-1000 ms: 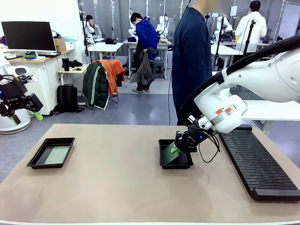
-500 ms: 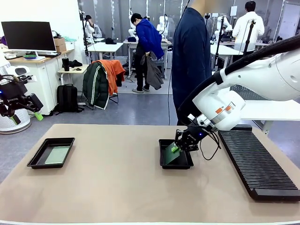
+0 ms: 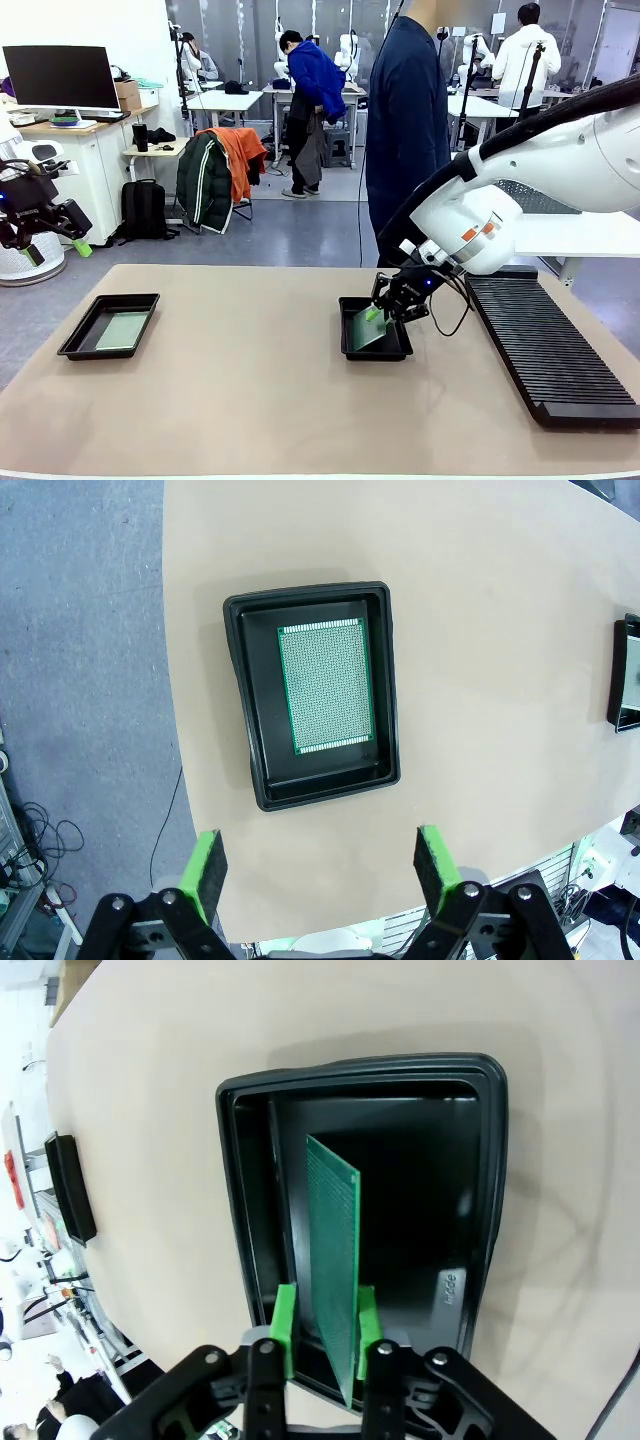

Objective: Inspect and transfer BCBs to ESD trays.
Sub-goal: Pick up the Blank PCB from the PCB Rack and place it in the right ESD tray.

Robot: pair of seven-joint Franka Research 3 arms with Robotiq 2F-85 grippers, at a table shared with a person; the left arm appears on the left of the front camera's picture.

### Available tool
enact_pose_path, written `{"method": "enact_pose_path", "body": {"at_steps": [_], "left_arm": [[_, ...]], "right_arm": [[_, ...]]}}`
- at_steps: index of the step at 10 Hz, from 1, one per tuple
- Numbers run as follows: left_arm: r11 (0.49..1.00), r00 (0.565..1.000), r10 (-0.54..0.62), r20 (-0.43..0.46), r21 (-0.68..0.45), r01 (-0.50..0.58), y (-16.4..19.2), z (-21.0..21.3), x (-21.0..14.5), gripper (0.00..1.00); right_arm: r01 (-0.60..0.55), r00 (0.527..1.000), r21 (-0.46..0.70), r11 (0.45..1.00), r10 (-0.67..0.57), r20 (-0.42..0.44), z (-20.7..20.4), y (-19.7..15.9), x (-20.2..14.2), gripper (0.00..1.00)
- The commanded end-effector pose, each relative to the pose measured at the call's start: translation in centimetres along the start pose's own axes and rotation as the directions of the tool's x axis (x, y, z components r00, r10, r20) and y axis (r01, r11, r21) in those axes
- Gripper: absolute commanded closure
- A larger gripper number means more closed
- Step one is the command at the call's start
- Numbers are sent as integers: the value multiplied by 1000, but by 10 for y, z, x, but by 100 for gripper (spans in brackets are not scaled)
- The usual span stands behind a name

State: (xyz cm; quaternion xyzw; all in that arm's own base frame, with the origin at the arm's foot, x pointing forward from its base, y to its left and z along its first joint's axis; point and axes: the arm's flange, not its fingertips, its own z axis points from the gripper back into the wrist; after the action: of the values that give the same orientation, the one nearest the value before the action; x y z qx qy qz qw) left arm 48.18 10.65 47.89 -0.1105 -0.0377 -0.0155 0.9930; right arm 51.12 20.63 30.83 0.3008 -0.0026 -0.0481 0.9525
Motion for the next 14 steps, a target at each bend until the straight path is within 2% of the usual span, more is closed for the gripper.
{"method": "enact_pose_path", "body": {"at_steps": [1, 2, 3, 4, 5, 6, 7, 11, 14], "left_arm": [[1000, 1000, -10, 7, -18, 10, 1, -1, -1, 0], [1000, 1000, -10, 7, -18, 10, 1, -1, -1, 0], [1000, 1000, -10, 7, -18, 10, 1, -1, -1, 0], [1000, 1000, -10, 7, -18, 10, 1, -1, -1, 0], [1000, 1000, -10, 7, -18, 10, 1, -1, -1, 0], [1000, 1000, -10, 7, -18, 10, 1, -1, -1, 0], [1000, 1000, -10, 7, -18, 10, 1, -1, -1, 0], [1000, 1000, -10, 7, -18, 10, 1, -1, -1, 0], [1000, 1000, -10, 7, -18, 10, 1, -1, -1, 0]], "right_arm": [[12, 1000, -102, 995, -10, 25, 8, 22, -5, 42], [10, 999, -146, 989, -4, 44, 13, 30, -6, 51], [3, 998, -203, 979, 9, 59, 17, 37, -8, 22], [3, 997, -253, 967, 16, 72, 23, 46, -11, 31], [10, 996, -298, 955, 15, 83, 29, 53, -15, 2], [4, 996, -350, 937, 26, 82, 37, 58, -19, 11], [4, 996, -385, 923, 32, 87, 46, 62, -25, 0], [-19, 993, -466, 884, 69, 91, 67, 65, -38, 0], [-37, 994, -438, 898, 80, 79, 71, 64, -34, 0]]}}
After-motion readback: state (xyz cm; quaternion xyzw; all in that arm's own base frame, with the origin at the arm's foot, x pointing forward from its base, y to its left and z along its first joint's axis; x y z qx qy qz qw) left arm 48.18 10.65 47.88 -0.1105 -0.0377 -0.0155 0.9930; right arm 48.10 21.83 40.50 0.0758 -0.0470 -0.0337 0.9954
